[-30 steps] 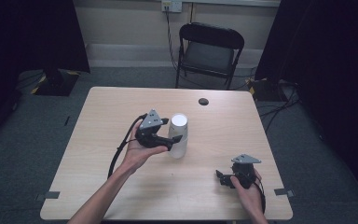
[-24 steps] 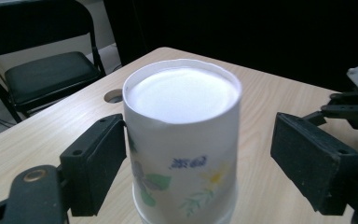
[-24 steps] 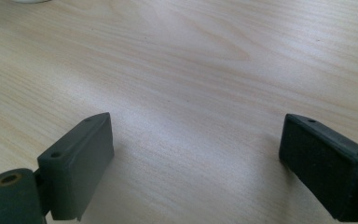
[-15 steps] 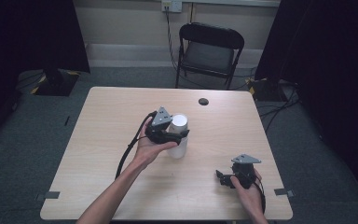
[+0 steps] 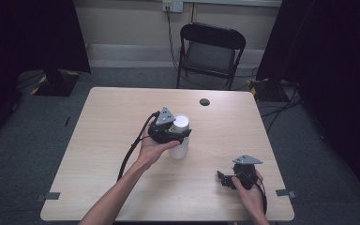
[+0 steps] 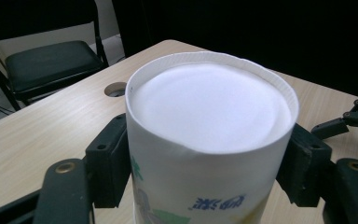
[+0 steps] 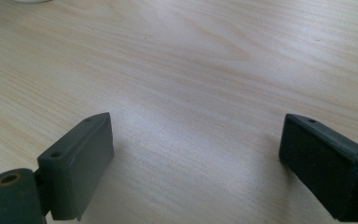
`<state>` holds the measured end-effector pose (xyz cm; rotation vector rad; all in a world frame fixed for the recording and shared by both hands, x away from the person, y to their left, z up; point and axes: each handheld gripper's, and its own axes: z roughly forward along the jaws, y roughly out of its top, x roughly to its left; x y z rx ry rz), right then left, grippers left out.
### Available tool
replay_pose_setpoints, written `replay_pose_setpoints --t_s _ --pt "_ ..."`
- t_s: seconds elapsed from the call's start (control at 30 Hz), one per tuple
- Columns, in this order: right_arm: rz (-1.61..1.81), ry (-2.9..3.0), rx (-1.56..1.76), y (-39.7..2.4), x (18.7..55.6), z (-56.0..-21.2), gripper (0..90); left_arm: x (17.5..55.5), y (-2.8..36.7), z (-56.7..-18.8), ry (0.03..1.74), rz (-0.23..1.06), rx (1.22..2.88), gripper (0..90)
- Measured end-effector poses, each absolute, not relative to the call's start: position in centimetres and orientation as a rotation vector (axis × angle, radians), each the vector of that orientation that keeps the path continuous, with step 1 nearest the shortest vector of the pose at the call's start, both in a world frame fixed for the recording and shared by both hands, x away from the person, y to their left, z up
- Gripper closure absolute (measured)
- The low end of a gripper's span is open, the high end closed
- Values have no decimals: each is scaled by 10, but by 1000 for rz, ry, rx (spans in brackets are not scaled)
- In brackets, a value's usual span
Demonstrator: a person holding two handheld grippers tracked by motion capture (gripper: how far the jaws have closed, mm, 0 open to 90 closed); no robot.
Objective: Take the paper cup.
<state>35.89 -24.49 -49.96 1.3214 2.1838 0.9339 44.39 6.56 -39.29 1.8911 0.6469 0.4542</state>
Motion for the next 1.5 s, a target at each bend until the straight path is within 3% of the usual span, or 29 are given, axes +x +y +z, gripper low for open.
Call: replay_pose_setpoints --t_s 1.5 --pt "934 2183 1322 -245 359 -500 95 438 79 -348 602 422 1806 320"
